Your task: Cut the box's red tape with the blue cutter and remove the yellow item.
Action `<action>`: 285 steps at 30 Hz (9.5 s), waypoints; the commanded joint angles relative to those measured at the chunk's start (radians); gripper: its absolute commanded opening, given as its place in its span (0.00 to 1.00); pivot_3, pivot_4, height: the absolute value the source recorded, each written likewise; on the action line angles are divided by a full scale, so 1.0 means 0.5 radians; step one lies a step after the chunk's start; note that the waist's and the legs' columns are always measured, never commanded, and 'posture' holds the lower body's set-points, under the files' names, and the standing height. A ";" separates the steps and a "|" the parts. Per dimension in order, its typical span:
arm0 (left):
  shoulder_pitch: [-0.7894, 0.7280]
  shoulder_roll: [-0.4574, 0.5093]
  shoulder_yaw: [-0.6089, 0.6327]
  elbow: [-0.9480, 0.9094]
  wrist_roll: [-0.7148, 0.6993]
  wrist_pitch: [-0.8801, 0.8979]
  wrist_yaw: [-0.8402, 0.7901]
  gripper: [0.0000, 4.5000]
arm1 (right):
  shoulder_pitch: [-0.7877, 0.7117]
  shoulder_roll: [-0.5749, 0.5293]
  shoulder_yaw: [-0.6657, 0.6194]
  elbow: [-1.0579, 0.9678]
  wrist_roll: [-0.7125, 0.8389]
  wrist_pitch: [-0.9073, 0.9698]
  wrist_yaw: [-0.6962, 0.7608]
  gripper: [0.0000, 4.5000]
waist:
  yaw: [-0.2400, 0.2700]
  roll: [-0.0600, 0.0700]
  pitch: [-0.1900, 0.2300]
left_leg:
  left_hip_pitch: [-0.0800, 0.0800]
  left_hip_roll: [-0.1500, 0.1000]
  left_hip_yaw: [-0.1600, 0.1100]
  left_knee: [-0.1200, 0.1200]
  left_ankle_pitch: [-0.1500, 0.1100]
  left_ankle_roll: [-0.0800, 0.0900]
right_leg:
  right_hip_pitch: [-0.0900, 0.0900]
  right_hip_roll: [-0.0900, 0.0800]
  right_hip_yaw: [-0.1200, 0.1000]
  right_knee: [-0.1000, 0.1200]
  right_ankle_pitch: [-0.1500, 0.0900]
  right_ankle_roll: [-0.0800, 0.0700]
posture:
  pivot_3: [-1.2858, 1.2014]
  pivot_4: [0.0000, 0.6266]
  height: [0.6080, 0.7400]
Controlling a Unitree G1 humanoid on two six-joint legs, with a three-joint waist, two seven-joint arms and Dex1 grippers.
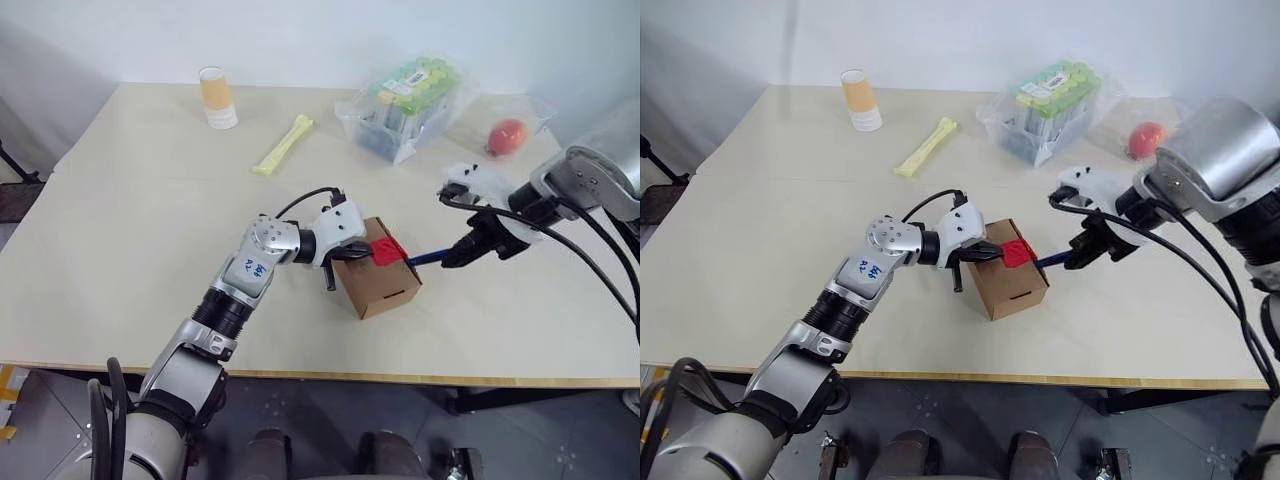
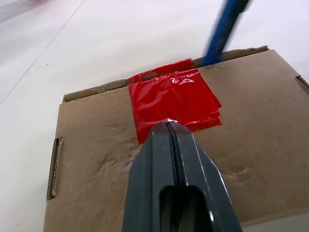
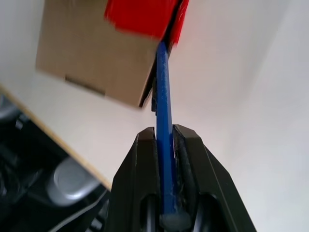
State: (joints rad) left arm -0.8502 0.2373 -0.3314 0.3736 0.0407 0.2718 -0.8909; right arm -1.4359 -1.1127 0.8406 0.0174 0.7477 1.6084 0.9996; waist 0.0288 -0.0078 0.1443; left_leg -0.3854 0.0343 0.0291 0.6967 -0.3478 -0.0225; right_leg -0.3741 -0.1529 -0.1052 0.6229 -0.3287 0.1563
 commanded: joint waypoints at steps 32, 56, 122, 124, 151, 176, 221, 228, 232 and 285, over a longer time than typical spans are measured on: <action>0.396 0.799 0.391 -0.378 -0.456 0.248 -0.579 0.00 | 2.401 0.499 -2.463 0.222 -0.630 -2.069 -0.538 0.39 | -0.025 0.022 0.055 | -0.003 0.002 0.011 -0.002 -0.001 0.001 | -0.007 0.000 0.002 -0.003 0.003 0.005 | 0.52 0.24 1.00; 0.450 0.337 0.209 -0.472 -0.509 0.569 -0.150 0.00 | 2.123 0.888 -1.363 -0.388 -0.828 -2.143 -0.171 0.00 | -0.014 0.019 0.056 | -0.003 0.001 0.011 -0.002 0.000 0.001 | -0.007 0.000 0.003 -0.002 0.003 0.005 | 0.52 0.24 1.00; 0.350 0.568 -0.022 -0.652 -0.417 0.459 -0.427 0.00 | 1.821 0.853 -1.732 -0.323 -0.390 -0.942 -0.900 0.99 | -0.016 0.013 0.052 | 0.002 0.002 0.012 0.000 0.000 0.002 | -0.004 0.000 0.007 0.001 0.003 0.005 | 0.52 0.24 1.00; 0.352 0.569 -0.021 -0.650 -0.413 0.456 -0.418 0.00 | 1.805 0.842 -1.658 -0.353 -0.449 -0.990 -0.895 0.99 | -0.017 0.013 0.052 | 0.002 0.002 0.012 0.000 0.000 0.002 | -0.004 0.000 0.007 0.001 0.003 0.005 | 0.52 0.24 1.00; 0.408 0.659 0.055 -0.726 -0.413 0.407 -0.369 0.00 | 1.460 0.942 -1.219 0.238 -0.428 -0.788 -0.078 0.99 | -0.061 0.009 0.049 | 0.012 0.003 0.014 -0.006 0.000 0.002 | 0.001 0.001 0.008 0.002 0.003 0.004 | 0.52 0.24 1.00; 0.538 0.619 0.212 -0.879 -0.503 0.502 -0.149 0.00 | 0.986 1.257 -1.131 0.685 -0.634 -0.653 0.097 0.01 | -0.115 0.010 0.049 | 0.030 0.005 0.023 -0.025 0.002 -0.001 | 0.004 0.002 0.015 0.002 0.003 0.004 | 0.52 0.24 1.00; 0.523 0.358 0.203 -1.125 -0.634 0.383 -0.174 0.00 | 0.696 0.534 -0.785 -0.246 -1.287 -1.175 0.309 0.01 | -0.058 0.012 0.057 | 0.016 0.002 0.023 -0.026 0.001 -0.001 | -0.005 0.000 0.012 -0.007 0.004 0.005 | 0.52 0.24 1.00; 0.240 0.214 0.242 -1.111 -0.801 0.553 -0.127 0.00 | 0.713 0.578 -0.808 -0.224 -1.305 -1.211 0.227 0.01 | -0.042 0.011 0.058 | 0.015 0.002 0.022 -0.025 0.001 -0.001 | -0.004 0.000 0.011 -0.009 0.004 0.005 | 0.52 0.24 1.00; 0.261 0.179 0.144 -1.029 -0.677 0.525 -0.067 0.00 | 0.711 0.597 -0.821 -0.214 -1.304 -1.204 0.200 0.01 | -0.060 0.011 0.058 | 0.015 0.002 0.022 -0.027 0.001 -0.001 | -0.005 0.000 0.010 -0.009 0.004 0.005 | 0.52 0.24 1.00; 0.231 0.161 0.158 -0.286 -0.372 0.237 0.110 0.00 | 1.228 0.408 -2.088 -0.600 -0.689 0.012 -0.626 0.89 | -0.014 0.011 0.060 | 0.013 0.001 0.022 -0.026 0.002 -0.001 | -0.007 0.000 0.010 -0.008 0.004 0.005 | 0.52 0.24 1.00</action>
State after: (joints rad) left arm -0.7126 0.3244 -0.2806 0.2353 -0.1429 0.4100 -0.8444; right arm -0.7823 -0.8808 -0.1504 -0.2677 0.3686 1.6096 0.6822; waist 0.0216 -0.0023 0.1740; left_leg -0.3789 0.0348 0.0403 0.6837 -0.3471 -0.0230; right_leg -0.3777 -0.1528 -0.1001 0.6188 -0.3268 0.1586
